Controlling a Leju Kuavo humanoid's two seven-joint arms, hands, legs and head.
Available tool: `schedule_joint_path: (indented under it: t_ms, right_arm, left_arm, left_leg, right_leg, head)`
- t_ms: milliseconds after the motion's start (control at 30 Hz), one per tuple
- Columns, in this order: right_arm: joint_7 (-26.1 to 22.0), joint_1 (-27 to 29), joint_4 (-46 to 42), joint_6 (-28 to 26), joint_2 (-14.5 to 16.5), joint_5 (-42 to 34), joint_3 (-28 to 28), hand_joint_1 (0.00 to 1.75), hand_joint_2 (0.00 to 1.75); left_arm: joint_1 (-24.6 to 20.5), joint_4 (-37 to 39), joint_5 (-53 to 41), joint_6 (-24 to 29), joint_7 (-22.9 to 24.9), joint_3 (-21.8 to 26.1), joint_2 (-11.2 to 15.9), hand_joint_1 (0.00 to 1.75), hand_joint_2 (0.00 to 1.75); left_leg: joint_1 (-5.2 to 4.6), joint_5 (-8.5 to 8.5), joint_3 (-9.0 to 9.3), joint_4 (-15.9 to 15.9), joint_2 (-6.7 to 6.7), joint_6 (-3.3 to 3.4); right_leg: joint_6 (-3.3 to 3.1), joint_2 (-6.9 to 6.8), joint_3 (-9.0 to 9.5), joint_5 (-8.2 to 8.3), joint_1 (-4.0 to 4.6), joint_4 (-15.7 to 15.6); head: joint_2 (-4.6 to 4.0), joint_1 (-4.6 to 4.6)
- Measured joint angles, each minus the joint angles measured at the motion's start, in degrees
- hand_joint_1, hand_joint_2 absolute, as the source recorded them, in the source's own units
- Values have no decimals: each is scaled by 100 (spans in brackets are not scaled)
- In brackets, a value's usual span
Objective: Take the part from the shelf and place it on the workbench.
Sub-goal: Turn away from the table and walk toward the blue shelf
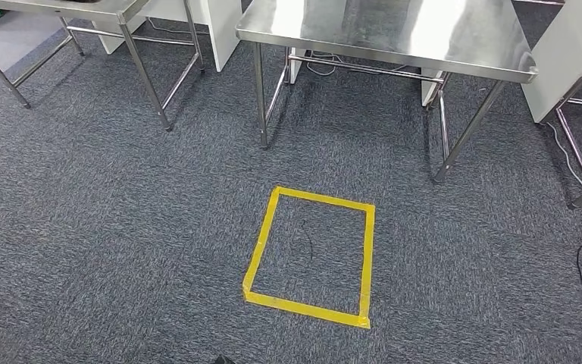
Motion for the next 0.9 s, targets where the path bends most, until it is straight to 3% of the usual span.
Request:
schedule_joint_path:
  t_ms: [33,100,167,200,233,300,367,433,500,567,633,667,700,733,833,900]
  right_arm:
    - [-14,1,0,2,-5,0,0,0,0]
    - [-47,9,0,15,-16,0,0,0,0]
    - [-84,29,0,41,-27,0,0,0,0]
    - [-99,41,0,54,-32,0,0,0,0]
    - [-108,49,0,61,-39,0,0,0,0]
    - [-122,51,1,82,-48,0,0,0,0]
    - [-144,47,3,103,-50,0,0,0,0]
    - [-164,50,4,110,-55,0,0,0,0]
    - [-173,51,4,119,-61,0,0,0,0]
    - [-175,47,4,126,-65,0,0,0,0]
    - [-174,54,4,127,-70,0,0,0,0]
    - [-173,60,4,127,-73,0,0,0,0]
    - [-171,64,4,127,-75,0,0,0,0]
    - [-169,63,4,127,-78,0,0,0,0]
    - [-169,42,5,127,-67,0,0,0,0]
    - [-169,34,6,127,-52,0,0,0,0]
  left_arm:
    - [1,0,13,4,-1,3,-8,0,0]
    - [10,0,36,9,-2,12,-18,0,0]
    - [29,0,60,13,-7,19,-21,0,0]
    - [38,0,73,15,-9,21,-22,0,0]
    - [44,0,84,16,-12,23,-25,0,0]
    - [48,0,98,24,-18,26,-31,0,0]
    - [49,0,119,48,-33,33,-36,0,0]
    - [50,0,143,70,-48,44,-37,0,0]
    - [52,0,152,78,-57,52,-37,0,0]
    - [54,0,153,86,-64,57,-37,0,0]
    - [61,0,156,93,-68,63,-37,0,0]
    - [67,0,158,93,-69,67,-37,0,0]
    - [75,0,159,93,-75,72,-37,0,0]
    - [81,0,160,93,-85,75,-37,0,0]
    - [87,0,160,93,-113,89,-35,0,0]
    - [86,0,159,93,-117,96,-33,0,0]
  left_leg:
    - [19,24,2,-34,9,30]
    - [25,43,-23,-47,24,52]
    - [23,51,-43,-42,29,44]
    - [25,55,-46,-37,29,36]
    - [31,57,-46,-30,26,23]
    - [36,51,-48,6,23,-32]
    - [21,31,-53,51,24,-114]
    - [17,30,-56,67,27,-177]
    - [47,-26,-93,134,24,-231]
    - [76,-338,-276,550,17,-295]
    - [87,-759,-617,1327,16,-344]
    - [89,-867,-751,1634,16,-352]
    - [90,-863,-801,1758,16,-346]
    - [88,-748,-736,1647,10,-326]
    - [79,-223,-145,518,-142,-187]
    - [79,-153,53,147,-264,-123]
  right_leg:
    - [-17,1,-105,-137,0,231]
    - [-65,3,-491,-513,-10,1014]
    - [-37,5,-784,-712,-14,1614]
    - [9,5,-766,-662,-18,1588]
    - [64,3,-630,-527,-26,1325]
    - [144,-10,-207,-176,-52,471]
    - [78,-14,-3,24,-40,-4]
    - [-55,-6,-23,65,-8,-19]
    - [-152,1,-20,97,-28,-15]
    - [-237,11,-23,138,-45,-19]
    - [-278,22,-49,158,-23,-16]
    - [-282,32,-59,161,-11,-14]
    - [-282,50,-60,161,1,-14]
    - [-282,76,-56,161,13,-13]
    - [-279,180,-37,160,37,-16]
    - [-276,211,-43,160,38,-18]
  head:
    - [0,13]
    - [0,37]
    - [0,44]
    - [0,45]
    - [0,47]
    - [0,55]
    - [0,58]
    - [0,51]
    - [0,43]
    - [0,23]
    - [0,5]
    - [0,3]
    - [0,3]
    - [0,3]
    - [0,9]
    - [0,19]
